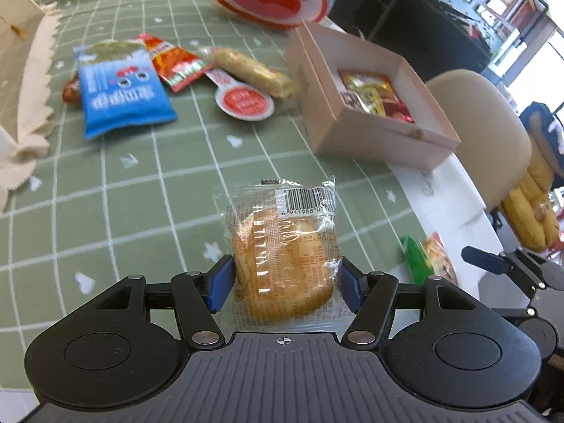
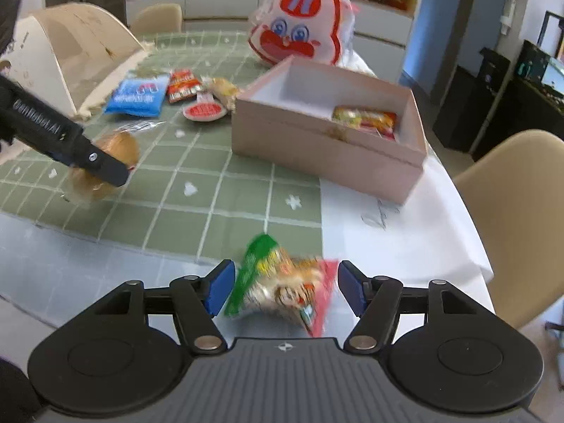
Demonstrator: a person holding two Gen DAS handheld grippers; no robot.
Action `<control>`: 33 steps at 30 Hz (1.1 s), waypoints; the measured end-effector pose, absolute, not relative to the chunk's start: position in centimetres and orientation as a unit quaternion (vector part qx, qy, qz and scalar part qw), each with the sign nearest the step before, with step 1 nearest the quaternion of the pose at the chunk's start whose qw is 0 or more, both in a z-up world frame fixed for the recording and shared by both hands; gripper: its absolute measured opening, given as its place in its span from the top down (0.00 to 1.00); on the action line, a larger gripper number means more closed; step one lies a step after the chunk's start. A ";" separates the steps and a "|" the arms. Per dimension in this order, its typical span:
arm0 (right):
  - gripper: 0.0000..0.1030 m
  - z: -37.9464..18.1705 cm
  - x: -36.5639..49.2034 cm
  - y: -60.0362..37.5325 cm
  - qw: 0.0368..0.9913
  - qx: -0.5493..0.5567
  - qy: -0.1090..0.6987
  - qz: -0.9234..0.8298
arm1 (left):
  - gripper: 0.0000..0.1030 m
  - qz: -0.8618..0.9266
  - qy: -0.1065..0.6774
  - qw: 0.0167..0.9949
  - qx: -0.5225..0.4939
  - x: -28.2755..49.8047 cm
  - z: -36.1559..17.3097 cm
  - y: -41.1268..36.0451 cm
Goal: Organize snacks
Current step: 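Carry the bread cake into the pink box while the right tool drops the green packet in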
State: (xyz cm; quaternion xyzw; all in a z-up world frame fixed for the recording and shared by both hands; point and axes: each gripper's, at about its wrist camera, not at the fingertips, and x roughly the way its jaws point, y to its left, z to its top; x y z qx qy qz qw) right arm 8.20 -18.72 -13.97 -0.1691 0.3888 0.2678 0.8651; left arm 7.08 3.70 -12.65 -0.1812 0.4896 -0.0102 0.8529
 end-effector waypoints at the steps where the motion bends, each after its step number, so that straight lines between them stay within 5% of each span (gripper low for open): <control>1: 0.37 -14.0 8.1 -18.9 0.862 -0.171 0.396 0.268 | 0.35 -0.015 0.493 0.850 -0.186 7.0 -12.9 3.6; 8: 0.37 -14.5 7.3 -19.7 0.869 -0.290 0.357 0.184 | 0.35 -0.028 0.508 0.842 -0.180 6.4 -13.8 3.2; 16: 0.37 -12.3 9.0 -20.1 0.875 -0.108 0.417 0.222 | 0.35 -0.038 0.515 0.840 -0.169 6.5 -14.1 2.7; 31: 0.34 -16.4 11.5 -17.6 0.874 -0.085 0.435 0.197 | 0.36 -0.046 0.518 0.835 -0.180 5.9 -14.1 2.7; 33: 0.43 -16.2 11.0 -17.6 0.868 -0.091 0.439 0.211 | 0.37 -0.050 0.521 0.833 -0.179 5.6 -13.9 2.8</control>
